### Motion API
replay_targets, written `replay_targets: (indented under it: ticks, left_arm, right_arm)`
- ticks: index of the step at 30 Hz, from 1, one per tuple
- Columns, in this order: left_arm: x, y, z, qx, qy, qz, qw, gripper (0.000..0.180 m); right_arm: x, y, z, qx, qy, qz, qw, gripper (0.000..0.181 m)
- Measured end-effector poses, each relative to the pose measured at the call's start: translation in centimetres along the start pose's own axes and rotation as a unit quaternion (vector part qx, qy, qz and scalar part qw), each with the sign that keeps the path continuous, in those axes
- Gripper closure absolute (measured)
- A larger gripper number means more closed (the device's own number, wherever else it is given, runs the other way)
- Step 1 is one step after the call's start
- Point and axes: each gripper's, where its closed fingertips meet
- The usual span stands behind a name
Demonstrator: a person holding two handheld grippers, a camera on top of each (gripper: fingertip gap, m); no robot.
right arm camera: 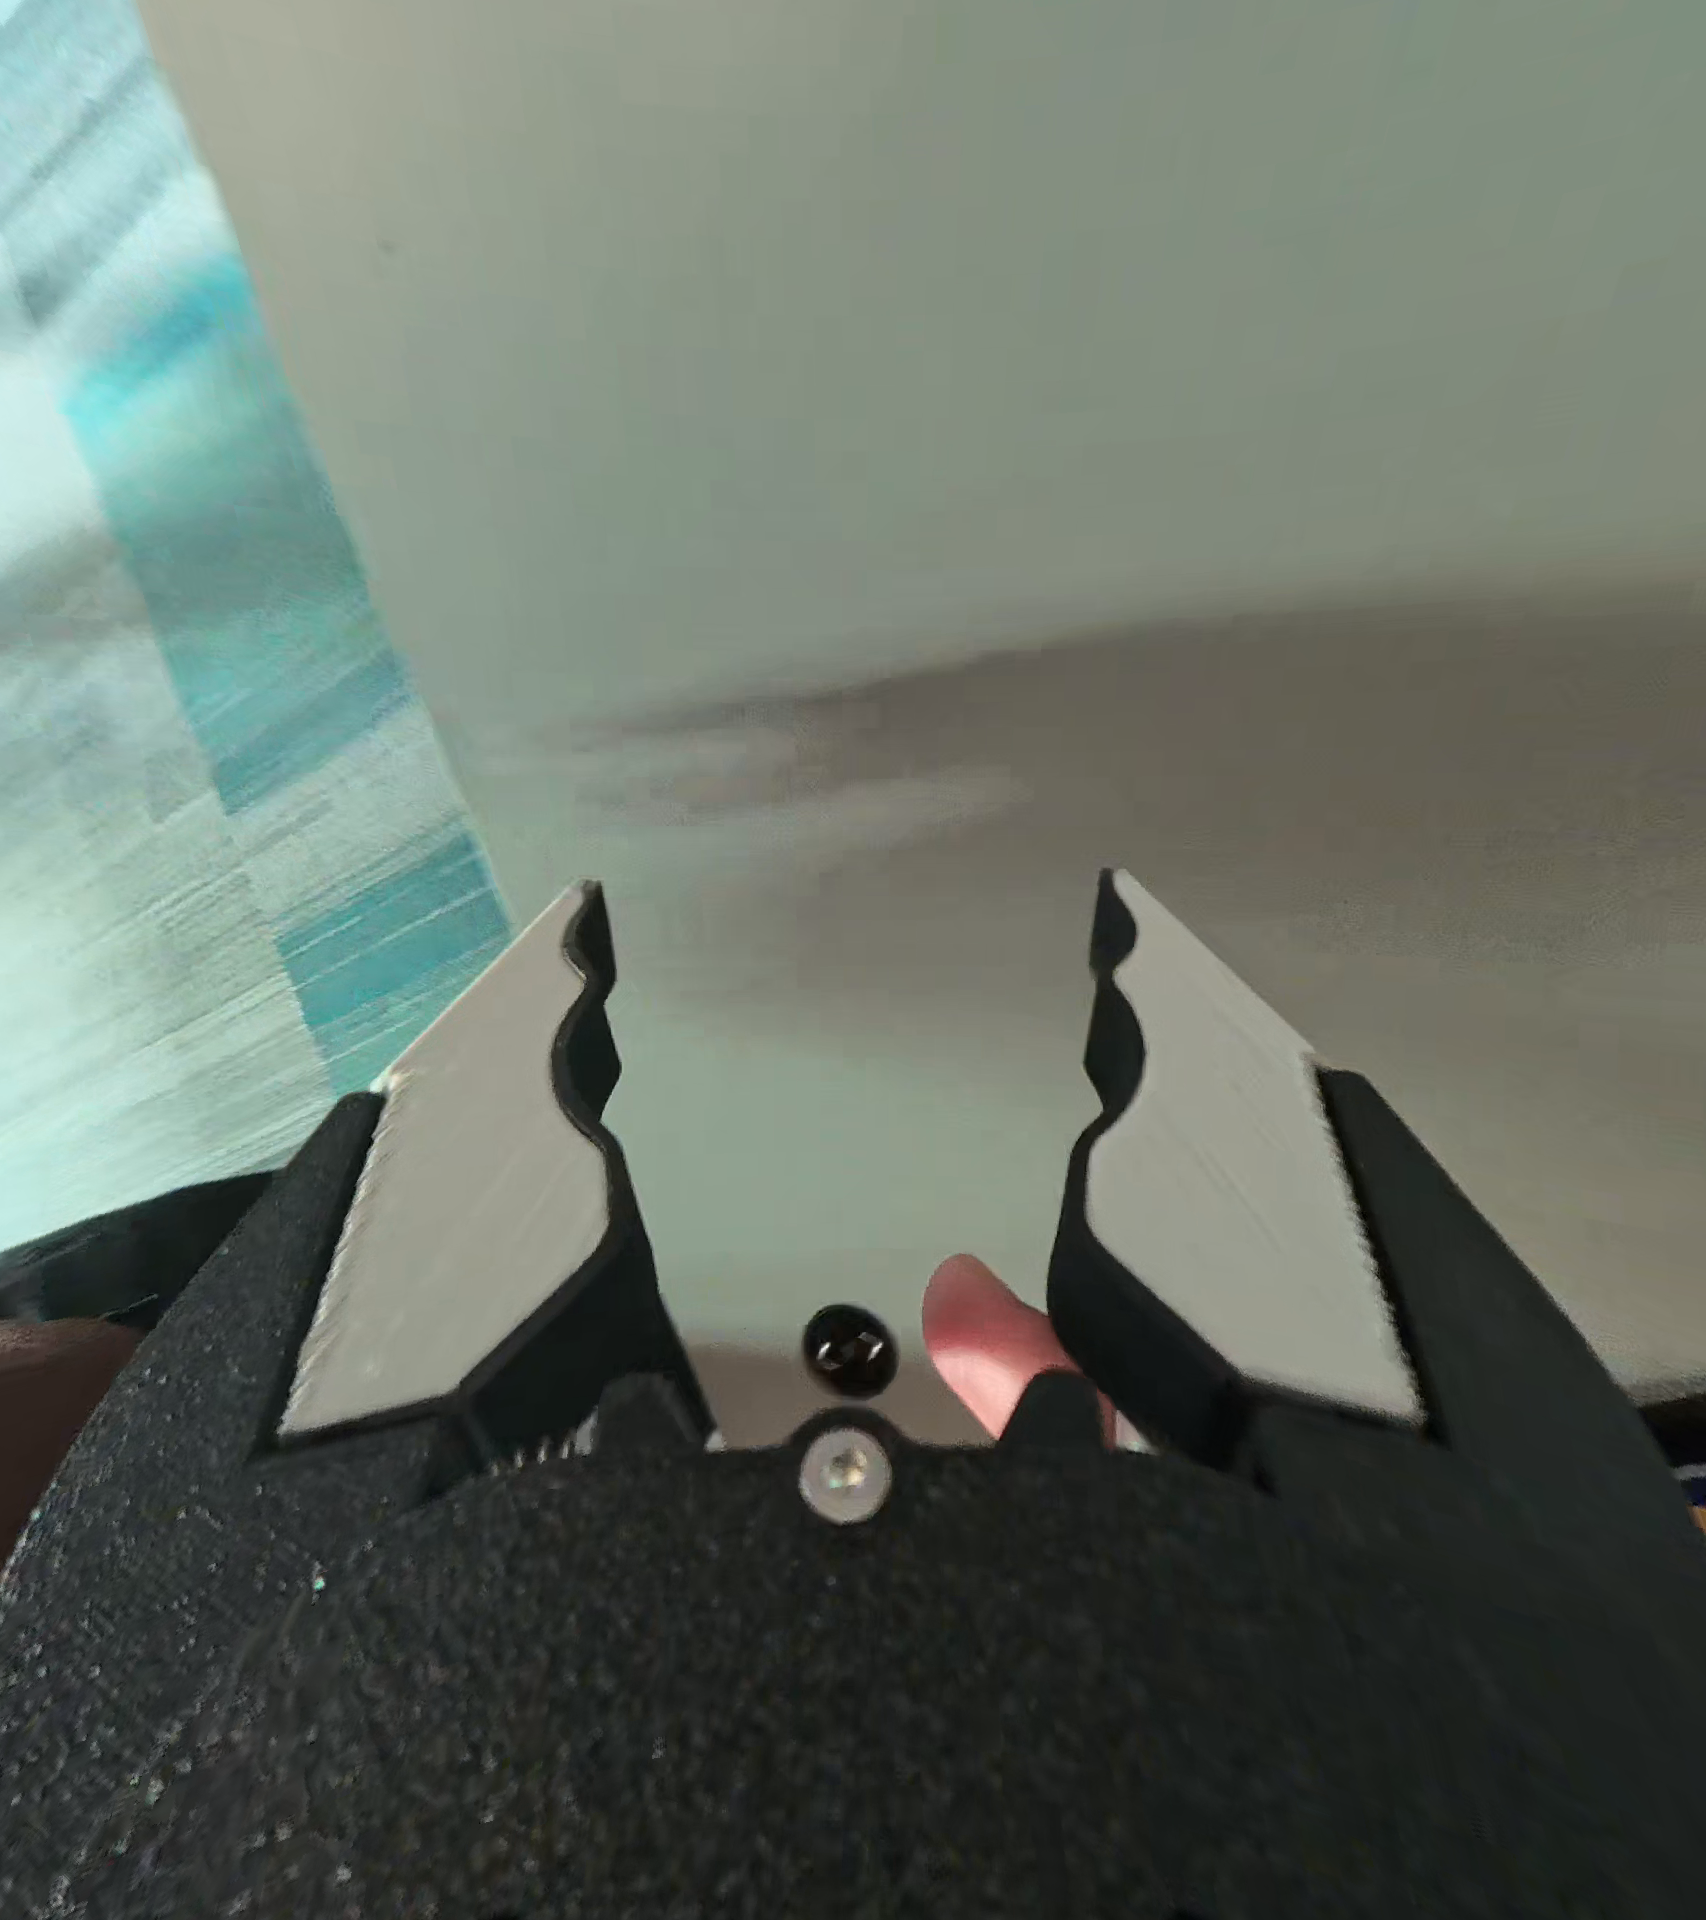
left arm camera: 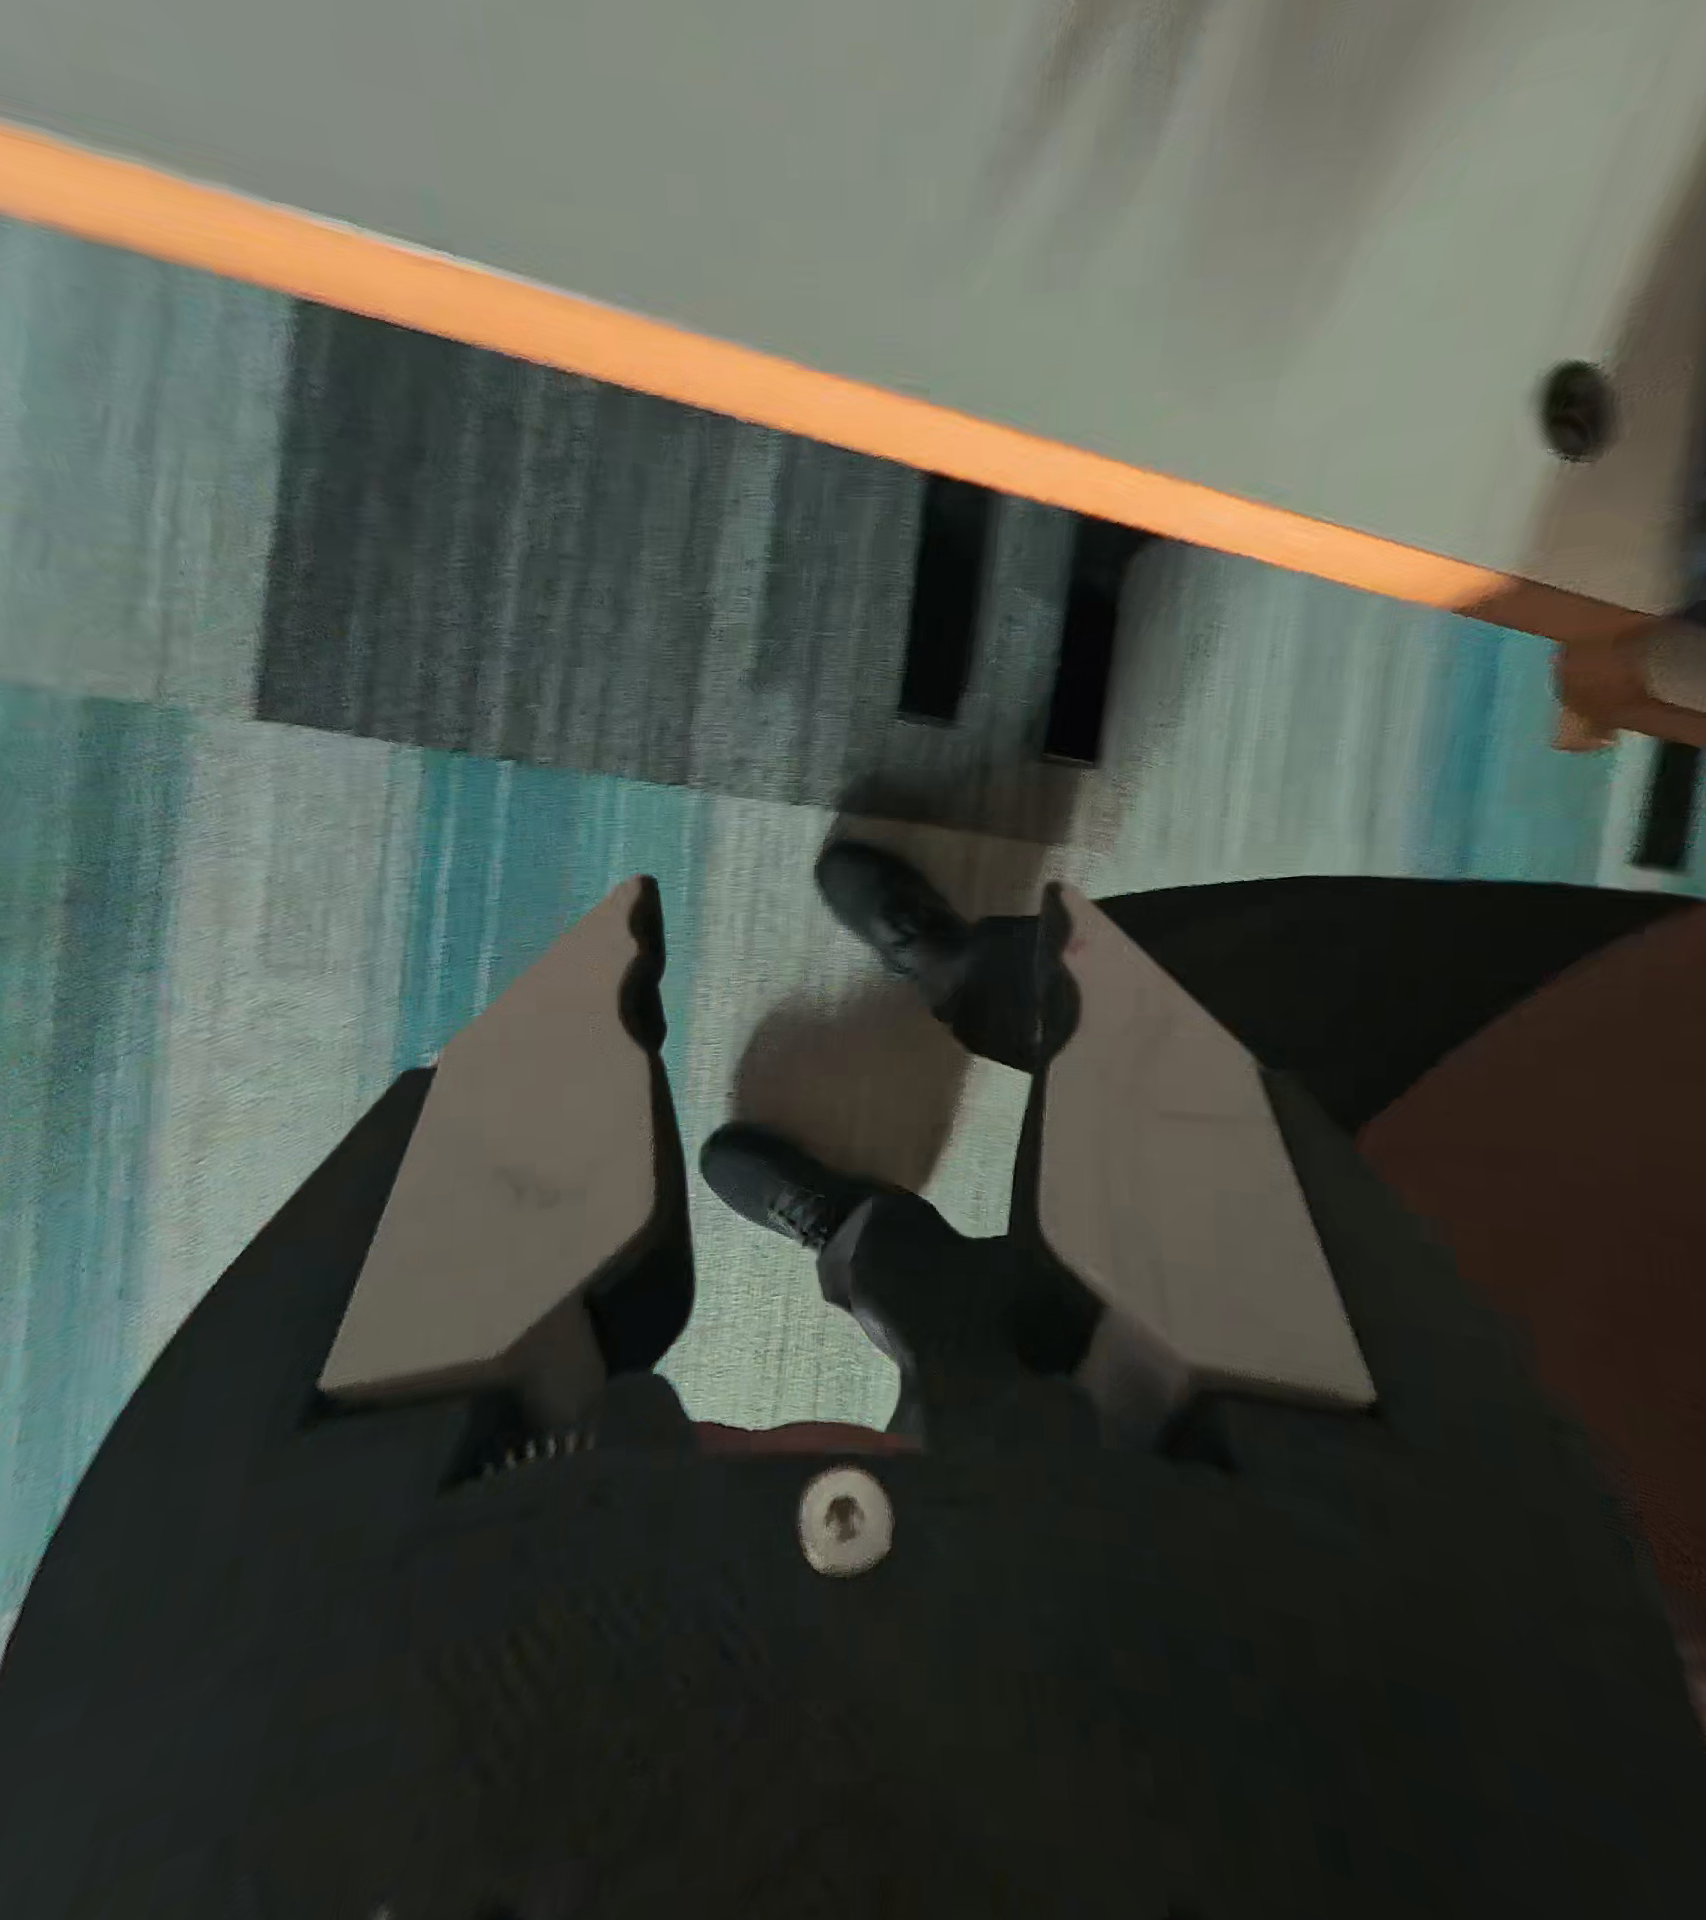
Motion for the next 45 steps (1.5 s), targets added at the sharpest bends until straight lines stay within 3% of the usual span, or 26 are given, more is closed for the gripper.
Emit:
replay_targets:
  ticks: [6,12,15,22,26,29,31,35,39,42,45]
  left_arm:
    - [-12.2,2.9,8.9,0.089,0.083,0.11,0.986,0.113]
    - [-22.9,5.8,14.5,0.121,0.117,0.209,0.963,0.106]
    - [-29.3,5.7,13.3,0.123,0.109,0.261,0.951,0.1]
    - [-37.6,11.9,4.2,0.093,0.192,0.22,0.952,0.103]
    - [-37.3,17.9,2.1,0.151,0.202,0.146,0.957,0.102]
    - [-36.9,20.3,2.7,0.193,0.186,0.12,0.956,0.105]
    - [-37.0,21.0,4.2,0.229,0.178,0.115,0.95,0.102]
    - [-36.7,20.9,5.2,0.226,0.223,0.062,0.946,0.109]
    - [-36.6,19.0,9.2,0.259,0.272,0.059,0.925,0.129]
    - [-36.9,17.4,12.1,0.265,0.247,0.094,0.927,0.118]
    - [-37.1,16.4,13.2,0.248,0.173,0.153,0.941,0.106]
  right_arm:
    - [11.2,-5.1,13.4,-0.069,0.069,-0.07,0.993,0.095]
    - [13.3,-11.6,33.7,-0.078,0.24,0.04,0.967,0.094]
    - [10.0,-16.6,39.2,-0.07,0.268,0.099,0.956,0.099]
    - [1.7,-18.5,41.9,-0.043,0.263,0.156,0.951,0.099]
    - [-0.9,-16.4,43.6,-0.018,0.287,0.146,0.947,0.1]
    - [-0.3,-14.4,44.2,-0.018,0.319,0.073,0.945,0.102]
    - [-0.3,-14.1,43.7,-0.039,0.311,0.047,0.948,0.123]
    - [0.2,-13.9,43.7,-0.034,0.284,0.029,0.958,0.115]
    - [1.3,-14.5,45.6,0.001,0.228,0.059,0.972,0.107]
    - [3.6,-15.0,46.4,-0.01,0.254,0.023,0.967,0.103]
    - [5.0,-15.4,47.2,-0.022,0.267,0.003,0.963,0.116]
Point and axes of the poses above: each gripper's, where its closed fingertips meet, y out along the fingers, z out of its underside, x = y × z across the jaws, and after that the axes turned 9 degrees about -y, right-handed
